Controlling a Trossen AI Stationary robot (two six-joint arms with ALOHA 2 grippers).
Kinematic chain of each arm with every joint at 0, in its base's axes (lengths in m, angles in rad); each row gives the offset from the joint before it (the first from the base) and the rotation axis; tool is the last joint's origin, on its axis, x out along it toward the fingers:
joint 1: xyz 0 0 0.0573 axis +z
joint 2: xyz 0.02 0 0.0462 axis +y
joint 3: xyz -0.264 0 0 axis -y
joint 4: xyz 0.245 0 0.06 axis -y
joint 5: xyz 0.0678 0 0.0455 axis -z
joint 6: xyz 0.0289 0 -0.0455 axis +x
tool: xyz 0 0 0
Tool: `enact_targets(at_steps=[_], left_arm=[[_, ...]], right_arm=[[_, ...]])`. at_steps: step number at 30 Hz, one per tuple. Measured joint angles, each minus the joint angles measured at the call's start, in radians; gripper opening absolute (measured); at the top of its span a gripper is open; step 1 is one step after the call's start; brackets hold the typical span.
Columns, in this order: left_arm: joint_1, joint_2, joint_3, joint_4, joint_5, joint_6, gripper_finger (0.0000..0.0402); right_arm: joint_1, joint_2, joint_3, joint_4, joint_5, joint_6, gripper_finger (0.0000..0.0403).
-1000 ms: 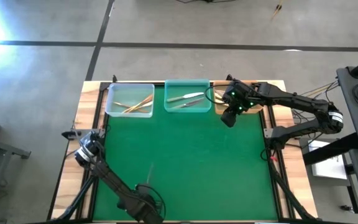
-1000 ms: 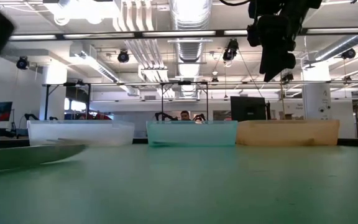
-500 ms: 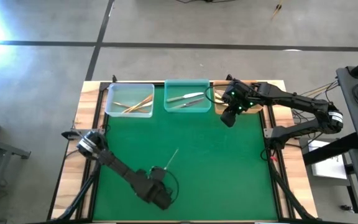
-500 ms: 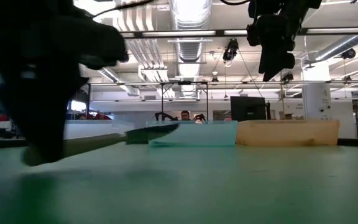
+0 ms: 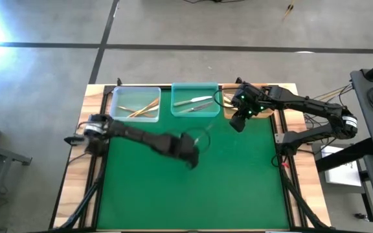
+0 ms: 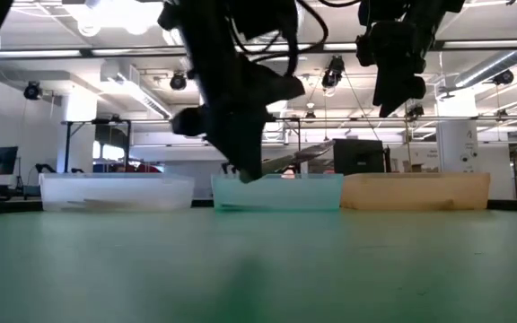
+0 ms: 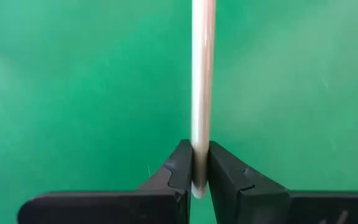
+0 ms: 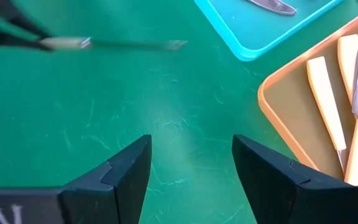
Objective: Sort silverware by color (type)
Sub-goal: Put the green table knife into the blue transparent bin
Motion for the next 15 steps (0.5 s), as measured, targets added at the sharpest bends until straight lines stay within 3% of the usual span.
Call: enact_targets(at_steps=[8,15], left_arm=[[0.198,0.015,0.12,-0.011,0.005,0.255,0.0016],[0.344,0.014,0.197,-0.129,-0.003,0.595,0.0016]], right_arm=[[0.0,0.0,0.0,0.003,0.0,0.0,0.0215],[0.0,0.0,0.0,0.004,0.0,0.0,0.0215]])
